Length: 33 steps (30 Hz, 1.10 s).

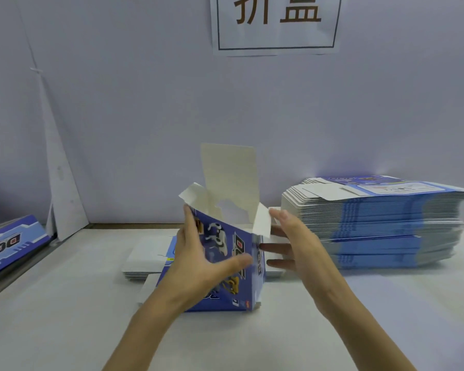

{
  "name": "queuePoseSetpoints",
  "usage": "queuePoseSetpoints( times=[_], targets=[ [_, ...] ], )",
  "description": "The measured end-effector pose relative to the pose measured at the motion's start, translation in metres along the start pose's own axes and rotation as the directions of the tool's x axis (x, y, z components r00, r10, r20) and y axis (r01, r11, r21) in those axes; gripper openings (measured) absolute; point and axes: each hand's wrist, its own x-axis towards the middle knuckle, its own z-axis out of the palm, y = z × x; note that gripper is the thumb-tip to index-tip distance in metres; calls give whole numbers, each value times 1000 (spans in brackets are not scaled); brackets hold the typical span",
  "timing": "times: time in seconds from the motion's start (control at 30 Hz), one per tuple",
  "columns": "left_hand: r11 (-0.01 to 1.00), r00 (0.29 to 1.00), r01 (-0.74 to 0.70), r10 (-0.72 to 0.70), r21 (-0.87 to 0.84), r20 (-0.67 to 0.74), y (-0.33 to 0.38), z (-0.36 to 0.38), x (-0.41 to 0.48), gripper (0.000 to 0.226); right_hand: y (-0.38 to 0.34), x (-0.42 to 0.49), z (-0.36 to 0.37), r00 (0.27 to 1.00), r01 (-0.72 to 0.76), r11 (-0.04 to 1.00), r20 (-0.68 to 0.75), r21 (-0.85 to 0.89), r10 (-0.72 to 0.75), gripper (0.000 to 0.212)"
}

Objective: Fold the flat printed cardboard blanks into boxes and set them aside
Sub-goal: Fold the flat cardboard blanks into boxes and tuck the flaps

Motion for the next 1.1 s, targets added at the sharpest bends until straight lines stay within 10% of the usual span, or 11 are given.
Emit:
queuePoseSetpoints(
  times=[0.2, 0.4, 0.6, 0.83, 1.1],
  targets=[
    [987, 971, -103, 126, 123, -204, -7, 19, -1, 148, -13, -3, -13, 971, 161, 965, -144, -209, -193, 19],
    [866, 903, -420, 429, 271, 28, -2, 10, -8, 146, -35, -11, -34, 867, 427, 883, -189, -195, -461, 22],
    [867, 910, -414, 396, 277, 122, 3, 11, -12, 148, -24, -5, -44, 660, 472, 625, -221, -622, -718, 35],
    [860, 902, -431, 402, 272, 159, 7, 13, -12, 144, -23, -4, -51, 545, 522, 464, -139, -716, -827, 32],
    [855, 903, -428, 394, 293, 170, 6, 17, -12, 143, -43, -10, -45, 875, 411, 911, -261, -47, -408, 19]
  ],
)
